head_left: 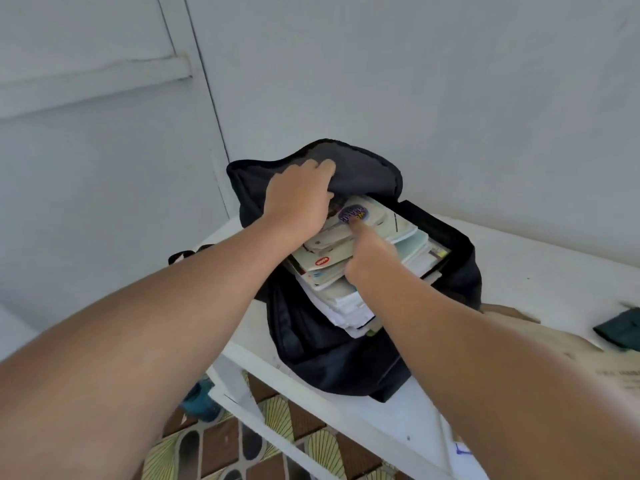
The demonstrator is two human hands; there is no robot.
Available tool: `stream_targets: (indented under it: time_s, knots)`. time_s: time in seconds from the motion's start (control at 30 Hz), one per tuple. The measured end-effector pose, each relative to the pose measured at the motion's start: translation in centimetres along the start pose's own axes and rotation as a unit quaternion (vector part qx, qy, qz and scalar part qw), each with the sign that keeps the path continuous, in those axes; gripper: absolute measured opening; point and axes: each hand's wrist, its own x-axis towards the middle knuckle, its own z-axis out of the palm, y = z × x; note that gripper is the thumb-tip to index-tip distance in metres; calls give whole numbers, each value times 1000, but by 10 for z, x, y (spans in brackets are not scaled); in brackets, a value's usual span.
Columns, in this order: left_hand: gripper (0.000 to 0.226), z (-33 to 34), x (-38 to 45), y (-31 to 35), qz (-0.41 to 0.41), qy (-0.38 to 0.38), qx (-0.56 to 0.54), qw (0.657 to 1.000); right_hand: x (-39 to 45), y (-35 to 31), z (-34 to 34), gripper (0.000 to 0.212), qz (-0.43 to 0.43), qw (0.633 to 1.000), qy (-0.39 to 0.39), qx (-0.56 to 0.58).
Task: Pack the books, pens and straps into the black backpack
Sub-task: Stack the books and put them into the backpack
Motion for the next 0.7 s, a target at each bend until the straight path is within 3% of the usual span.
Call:
stream_targets:
  time_s: [0.13, 0.27, 0.37, 0.47, 0.57, 0.63, 0.7]
  knots:
    - [29, 5, -6, 8, -6, -66, 4, 998, -1, -1, -11, 72, 21, 999, 23, -21]
    - [39, -1, -5, 25, -38, -112, -1, 993, -5, 1, -15, 71, 11, 1000, 2, -17]
    - [44, -10, -5, 37, -58, -80, -1, 995, -15, -6, -15, 70, -50, 998, 36, -21]
    - [31, -18, -4, 62, -51, -26, -55, 997, -21, -17, -35, 67, -134, 987, 87, -23]
    - [15, -20, -8, 115, -14, -65, -145, 987, -26, -24, -90, 46, -200, 971, 124, -38]
    - [17, -15, -13, 150, 14, -106, -168, 980, -28, -25, -129, 26, -228, 962, 143, -44]
    - [28, -5, -21, 187, 38, -155, -173, 972, -30, -27, -173, 19, -243, 954, 160, -73]
